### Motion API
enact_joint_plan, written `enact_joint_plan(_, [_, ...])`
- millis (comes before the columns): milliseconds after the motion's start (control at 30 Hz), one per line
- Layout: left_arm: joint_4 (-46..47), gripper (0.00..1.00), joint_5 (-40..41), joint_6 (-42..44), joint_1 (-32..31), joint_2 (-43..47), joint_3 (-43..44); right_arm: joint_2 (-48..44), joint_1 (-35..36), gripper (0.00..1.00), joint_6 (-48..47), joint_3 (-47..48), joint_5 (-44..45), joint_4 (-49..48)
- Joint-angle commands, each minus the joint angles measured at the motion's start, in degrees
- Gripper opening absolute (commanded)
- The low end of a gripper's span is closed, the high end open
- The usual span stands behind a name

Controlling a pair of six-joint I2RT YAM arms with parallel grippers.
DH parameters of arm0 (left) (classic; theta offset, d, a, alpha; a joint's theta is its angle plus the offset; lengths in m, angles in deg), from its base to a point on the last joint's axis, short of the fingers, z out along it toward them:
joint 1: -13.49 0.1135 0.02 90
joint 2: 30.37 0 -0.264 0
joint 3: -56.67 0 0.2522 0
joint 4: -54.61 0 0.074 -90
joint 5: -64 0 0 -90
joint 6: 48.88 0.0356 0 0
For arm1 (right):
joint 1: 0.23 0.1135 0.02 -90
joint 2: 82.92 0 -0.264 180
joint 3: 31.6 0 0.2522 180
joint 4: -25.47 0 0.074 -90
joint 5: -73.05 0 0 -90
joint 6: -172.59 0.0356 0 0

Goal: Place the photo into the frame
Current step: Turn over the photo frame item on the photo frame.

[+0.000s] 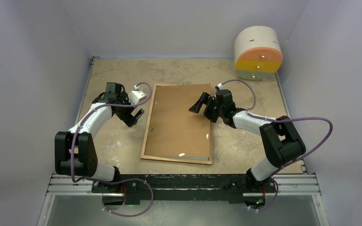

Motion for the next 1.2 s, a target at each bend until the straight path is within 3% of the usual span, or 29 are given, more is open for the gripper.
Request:
enact_joint_plan(0, [1.68,1.00,0.15,1.00,-0.34,0.58,-0.61,-2.46,1.62,0.99,-6.07,5.45,7.42,11.07])
enact_joint_plan(333, [0.63,0.97,-0.23,1.22,-0.34,0.89,-0.24,-4.50,3.13,0.99,-14.10,13.48,18.49,29.95])
enact_joint_plan(600, [-0.07,0.97,-1.69,0.38,-0.34,1.17,0.40,-4.34,3.19,0.99,-17.67,18.49,21.26,35.31])
enact_joint_plan(800, [-0.56,0.98,-3.63,-0.33,-0.34,1.64,0.43,-8.24,3.11,0.99,-18.01,17.93,20.25,34.48])
enact_joint_plan(967, [-0.52,0.98,-6.36,-1.81,-0.36,-0.14,0.66,-15.17,3.50,0.99,-15.57,10.89,11.31,26.14])
enact_joint_plan(1100, [-0.26,0.96,-8.27,-2.32,-1.06,-1.49,0.28,-19.32,9.01,0.98,-13.73,6.01,11.92,23.69])
enact_joint_plan(1167, [0.55,0.94,-8.01,-1.96,-2.02,-2.05,-0.63,-20.08,12.29,0.92,-12.31,3.21,12.10,22.12])
